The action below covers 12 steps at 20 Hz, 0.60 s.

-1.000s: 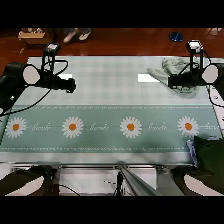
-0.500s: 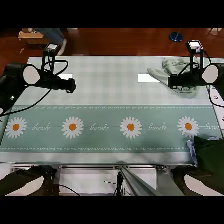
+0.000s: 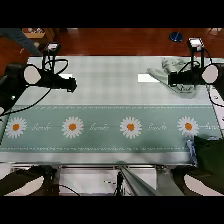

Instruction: Fold the shirts.

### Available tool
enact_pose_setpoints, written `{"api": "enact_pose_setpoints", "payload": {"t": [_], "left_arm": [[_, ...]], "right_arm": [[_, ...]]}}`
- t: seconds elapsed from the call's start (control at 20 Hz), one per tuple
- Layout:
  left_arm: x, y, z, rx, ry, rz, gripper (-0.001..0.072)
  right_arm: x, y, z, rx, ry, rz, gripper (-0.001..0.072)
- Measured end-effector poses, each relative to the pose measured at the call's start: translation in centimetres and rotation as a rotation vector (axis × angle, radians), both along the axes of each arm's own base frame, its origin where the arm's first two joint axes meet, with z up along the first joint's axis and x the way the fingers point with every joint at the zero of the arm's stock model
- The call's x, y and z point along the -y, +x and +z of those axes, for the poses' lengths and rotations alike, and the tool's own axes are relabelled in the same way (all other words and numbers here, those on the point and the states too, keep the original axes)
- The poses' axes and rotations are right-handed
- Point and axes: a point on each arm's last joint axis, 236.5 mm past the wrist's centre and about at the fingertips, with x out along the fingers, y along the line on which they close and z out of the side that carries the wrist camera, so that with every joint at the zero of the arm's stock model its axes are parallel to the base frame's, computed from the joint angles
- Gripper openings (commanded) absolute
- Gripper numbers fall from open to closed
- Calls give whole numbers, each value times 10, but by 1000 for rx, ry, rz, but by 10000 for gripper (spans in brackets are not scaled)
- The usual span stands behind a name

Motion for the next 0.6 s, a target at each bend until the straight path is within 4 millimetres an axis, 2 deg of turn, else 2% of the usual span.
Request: {"api": "enact_pose_setpoints", "payload": {"t": [0.1, 0.15, 0.25, 0.4, 0.6], "left_arm": [[5, 1, 2, 4, -28, 4, 720], [7, 3, 3, 11, -40, 6, 720], [10, 4, 4, 15, -57, 9, 720], [13, 7, 7, 32, -72, 13, 720], [14, 10, 9, 44, -82, 16, 720]], "right_arm": [[9, 13, 10, 69, -61, 14, 506], [16, 20, 18, 111, -100, 20, 561], [33, 36, 32, 193, -147, -1, 607], [78, 57, 44, 262, -149, -119, 611], [148, 74, 37, 273, -71, -313, 610]]}}
